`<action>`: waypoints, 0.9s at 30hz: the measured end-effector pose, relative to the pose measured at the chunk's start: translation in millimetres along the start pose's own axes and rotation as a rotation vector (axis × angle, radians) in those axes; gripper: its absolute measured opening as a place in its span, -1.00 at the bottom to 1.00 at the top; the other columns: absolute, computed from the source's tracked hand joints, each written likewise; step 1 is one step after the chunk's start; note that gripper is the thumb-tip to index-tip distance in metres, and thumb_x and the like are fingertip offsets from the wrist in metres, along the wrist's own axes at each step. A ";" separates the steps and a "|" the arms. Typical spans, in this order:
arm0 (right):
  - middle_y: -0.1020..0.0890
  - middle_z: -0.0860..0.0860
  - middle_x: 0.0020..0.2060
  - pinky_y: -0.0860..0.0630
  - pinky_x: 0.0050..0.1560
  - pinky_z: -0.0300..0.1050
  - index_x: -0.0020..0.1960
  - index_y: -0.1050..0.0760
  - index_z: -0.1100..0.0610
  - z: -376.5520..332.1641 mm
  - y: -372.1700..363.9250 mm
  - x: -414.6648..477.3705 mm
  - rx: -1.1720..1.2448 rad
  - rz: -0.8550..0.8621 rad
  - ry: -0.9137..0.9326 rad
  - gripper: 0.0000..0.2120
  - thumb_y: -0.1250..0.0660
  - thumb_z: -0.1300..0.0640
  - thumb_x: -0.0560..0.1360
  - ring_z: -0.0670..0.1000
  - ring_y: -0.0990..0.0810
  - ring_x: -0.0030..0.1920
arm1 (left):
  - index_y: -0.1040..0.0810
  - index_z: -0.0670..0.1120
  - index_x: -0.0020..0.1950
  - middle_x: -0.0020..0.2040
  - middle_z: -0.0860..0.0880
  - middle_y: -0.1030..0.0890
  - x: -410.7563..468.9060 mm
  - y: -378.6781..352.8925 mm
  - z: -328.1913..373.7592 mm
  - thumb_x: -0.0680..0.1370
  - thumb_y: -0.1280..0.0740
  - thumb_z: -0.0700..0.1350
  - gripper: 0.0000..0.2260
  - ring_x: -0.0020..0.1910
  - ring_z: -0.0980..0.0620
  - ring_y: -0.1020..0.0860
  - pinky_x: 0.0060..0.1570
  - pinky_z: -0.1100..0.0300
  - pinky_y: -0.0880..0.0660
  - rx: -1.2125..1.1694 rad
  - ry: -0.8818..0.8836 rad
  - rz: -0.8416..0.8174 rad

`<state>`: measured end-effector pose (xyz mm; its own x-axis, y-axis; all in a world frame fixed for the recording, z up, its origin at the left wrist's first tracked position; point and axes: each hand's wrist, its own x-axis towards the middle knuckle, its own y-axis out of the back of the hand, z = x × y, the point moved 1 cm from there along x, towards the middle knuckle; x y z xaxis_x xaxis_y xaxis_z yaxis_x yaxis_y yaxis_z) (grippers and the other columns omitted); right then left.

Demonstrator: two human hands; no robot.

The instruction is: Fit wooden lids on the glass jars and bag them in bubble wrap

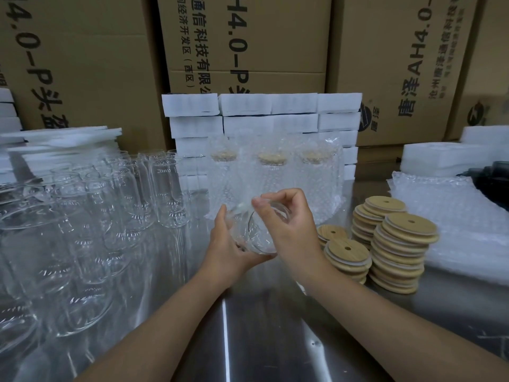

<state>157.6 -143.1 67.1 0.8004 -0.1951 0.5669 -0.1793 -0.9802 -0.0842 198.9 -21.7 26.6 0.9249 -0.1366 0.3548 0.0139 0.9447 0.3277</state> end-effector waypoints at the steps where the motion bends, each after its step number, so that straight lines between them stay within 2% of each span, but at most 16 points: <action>1: -0.61 -0.02 -0.02 -0.47 0.14 -0.17 -0.08 -0.43 -0.03 -1.3 0.8 0.6 0.005 0.001 -0.003 -0.68 -0.47 -0.18 0.35 -0.12 -0.59 0.07 | 0.16 -0.01 0.58 0.48 0.03 -0.30 0.3 -0.2 -1.0 0.13 -0.69 0.04 0.30 0.44 0.06 -0.32 0.41 0.07 -0.31 -0.010 0.010 -0.002; 4: -0.63 -0.01 -0.05 -0.47 0.05 -0.31 -0.06 -0.47 0.06 -5.8 1.5 2.3 0.011 0.001 -0.002 -0.83 -0.33 -0.04 0.50 -0.18 -0.60 -0.01 | 0.10 -0.04 0.59 0.42 0.04 -0.38 -0.2 -0.2 -1.1 0.16 -0.68 0.00 0.24 0.34 0.12 -0.42 0.28 0.22 -0.36 -0.058 0.021 0.000; 8: -0.64 -0.07 -0.07 -0.42 -0.06 -0.47 0.02 -0.54 0.14 -9.5 1.0 3.5 0.031 -0.019 -0.011 -0.85 -0.22 0.12 0.60 -0.27 -0.59 -0.06 | -0.12 -0.15 0.54 0.37 -0.13 -0.47 3.6 1.5 0.2 0.12 -0.67 -0.05 0.12 0.23 0.06 -0.56 0.31 -0.02 -0.45 -0.135 0.005 -0.001; 13: -0.63 -0.15 0.02 -0.43 0.08 -0.42 0.07 -0.56 0.04 -10.8 2.1 2.9 0.029 -0.063 -0.015 -0.78 -0.13 0.19 0.64 -0.27 -0.57 0.07 | -0.15 -0.16 0.53 0.35 -0.17 -0.50 3.9 3.4 -0.5 0.13 -0.67 -0.02 0.10 0.21 -0.02 -0.58 0.30 -0.12 -0.46 -0.206 0.029 -0.005; 15: -0.61 -0.17 0.07 -0.43 0.08 -0.42 0.11 -0.51 -0.03 -9.9 2.0 0.5 0.040 -0.082 -0.004 -0.76 -0.11 0.22 0.64 -0.27 -0.55 0.13 | -0.14 -0.16 0.53 0.33 -0.16 -0.52 3.8 3.5 -0.8 0.13 -0.67 0.01 0.11 0.22 -0.02 -0.58 0.30 -0.12 -0.45 -0.222 0.037 0.004; 17: -0.58 -0.15 0.14 -0.45 -0.03 -0.46 0.20 -0.39 -0.11 -9.3 2.1 -2.0 0.055 -0.098 0.006 -0.73 -0.11 0.23 0.64 -0.23 -0.51 0.21 | -0.12 -0.13 0.55 0.33 -0.12 -0.52 3.2 3.4 -1.0 0.13 -0.67 0.04 0.13 0.27 -0.03 -0.55 0.33 -0.12 -0.42 -0.236 0.040 0.021; 19: -0.56 -0.08 0.21 -0.46 -0.15 -0.48 0.28 -0.27 -0.11 -9.0 3.4 -3.6 0.084 -0.107 0.006 -0.67 -0.11 0.25 0.64 -0.25 -0.50 0.20 | -0.13 -0.01 0.55 0.34 -0.09 -0.52 2.2 2.8 -0.8 0.12 -0.66 0.10 0.13 0.30 -0.04 -0.52 0.33 -0.16 -0.41 -0.252 0.046 0.039; 20: -0.54 -0.05 0.23 -0.46 -0.15 -0.48 0.30 -0.24 -0.11 -8.9 3.8 -3.7 0.103 -0.115 0.003 -0.65 -0.12 0.27 0.63 -0.29 -0.51 0.17 | -0.14 0.06 0.54 0.33 -0.07 -0.52 1.5 2.1 -0.3 0.10 -0.65 0.14 0.12 0.29 -0.04 -0.52 0.31 -0.20 -0.42 -0.252 0.048 0.050; 22: -0.51 -0.01 0.27 -0.46 0.00 -0.46 0.30 -0.23 -0.11 -8.8 4.2 -3.6 0.129 -0.145 0.006 -0.61 -0.12 0.32 0.62 -0.30 -0.49 0.19 | -0.18 0.12 0.51 0.32 -0.05 -0.53 0.6 0.8 0.5 0.07 -0.63 0.20 0.10 0.28 -0.04 -0.53 0.27 -0.24 -0.44 -0.252 0.049 0.075; 25: -0.45 -0.01 0.31 -0.37 0.30 -0.33 0.30 -0.22 -0.12 -8.9 2.7 -5.6 0.114 -0.195 0.032 -0.52 -0.16 0.39 0.58 -0.21 -0.39 0.34 | -0.19 0.15 0.49 0.32 -0.06 -0.53 0.0 -0.3 1.0 0.05 -0.63 0.24 0.10 0.26 -0.04 -0.55 0.26 -0.22 -0.46 -0.259 0.041 0.118; 27: -0.43 -0.06 0.32 -0.32 0.37 -0.28 0.32 -0.19 -0.14 -7.6 0.8 -7.3 0.044 -0.205 0.067 -0.45 -0.29 0.32 0.52 -0.22 -0.35 0.36 | -0.18 0.16 0.49 0.36 -0.07 -0.47 0.0 0.2 1.1 0.01 -0.62 0.28 0.14 0.29 -0.03 -0.51 0.28 -0.14 -0.46 -0.234 0.019 0.149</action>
<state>147.2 -142.2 69.2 0.7773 0.0099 0.6291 0.0098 -0.9999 0.0036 198.6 -21.8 27.6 0.9303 0.0124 0.3666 -0.0374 0.9974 0.0610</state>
